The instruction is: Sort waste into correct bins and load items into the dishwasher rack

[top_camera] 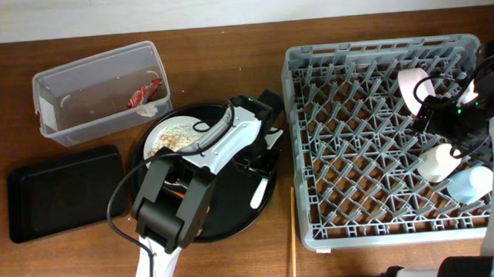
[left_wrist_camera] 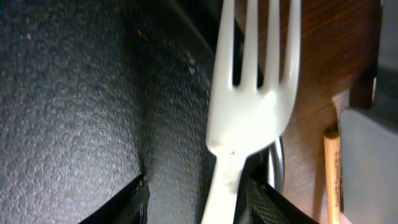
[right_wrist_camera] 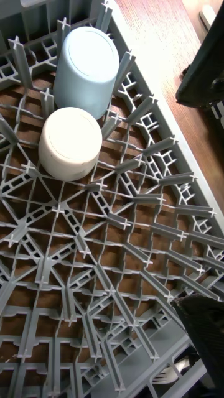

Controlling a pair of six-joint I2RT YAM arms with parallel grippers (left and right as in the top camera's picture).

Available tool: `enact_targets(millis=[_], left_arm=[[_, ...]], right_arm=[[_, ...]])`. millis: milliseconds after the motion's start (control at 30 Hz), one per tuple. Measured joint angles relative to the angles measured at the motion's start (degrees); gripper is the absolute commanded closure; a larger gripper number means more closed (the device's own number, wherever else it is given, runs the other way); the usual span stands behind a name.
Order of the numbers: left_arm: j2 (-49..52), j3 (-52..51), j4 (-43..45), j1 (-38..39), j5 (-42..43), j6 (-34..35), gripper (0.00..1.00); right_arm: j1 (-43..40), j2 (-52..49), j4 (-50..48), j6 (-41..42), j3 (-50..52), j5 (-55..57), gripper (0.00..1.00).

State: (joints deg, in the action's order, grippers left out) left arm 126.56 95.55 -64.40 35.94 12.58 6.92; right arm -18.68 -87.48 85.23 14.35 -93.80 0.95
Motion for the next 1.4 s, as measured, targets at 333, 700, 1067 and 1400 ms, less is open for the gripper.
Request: enact_targets(millis=[333,700,1067,1400], left_arm=[[-0.90,-1.33,1.60,-0.04,-1.60,0.37,1.00],[-0.39,1.16,-0.15,-0.55,-4.33,0.00,0.54],[3.78,6.40,1.05,-0.66,-4.52,0.92,0.62],[4.04,6.64,-1.31,-0.66,-5.09,1.49,0.85]], right_arm=[[0.00,0.00,-0.11,0.00,0.00,0.00,0.01],[0.00,0.00,-0.11,0.02,0.00,0.00,0.01],[0.00,0.00,-0.11,-0.02,0.04,-0.02,0.01],[0.00,0.00,-0.13,-0.02,0.04,-0.02,0.01]])
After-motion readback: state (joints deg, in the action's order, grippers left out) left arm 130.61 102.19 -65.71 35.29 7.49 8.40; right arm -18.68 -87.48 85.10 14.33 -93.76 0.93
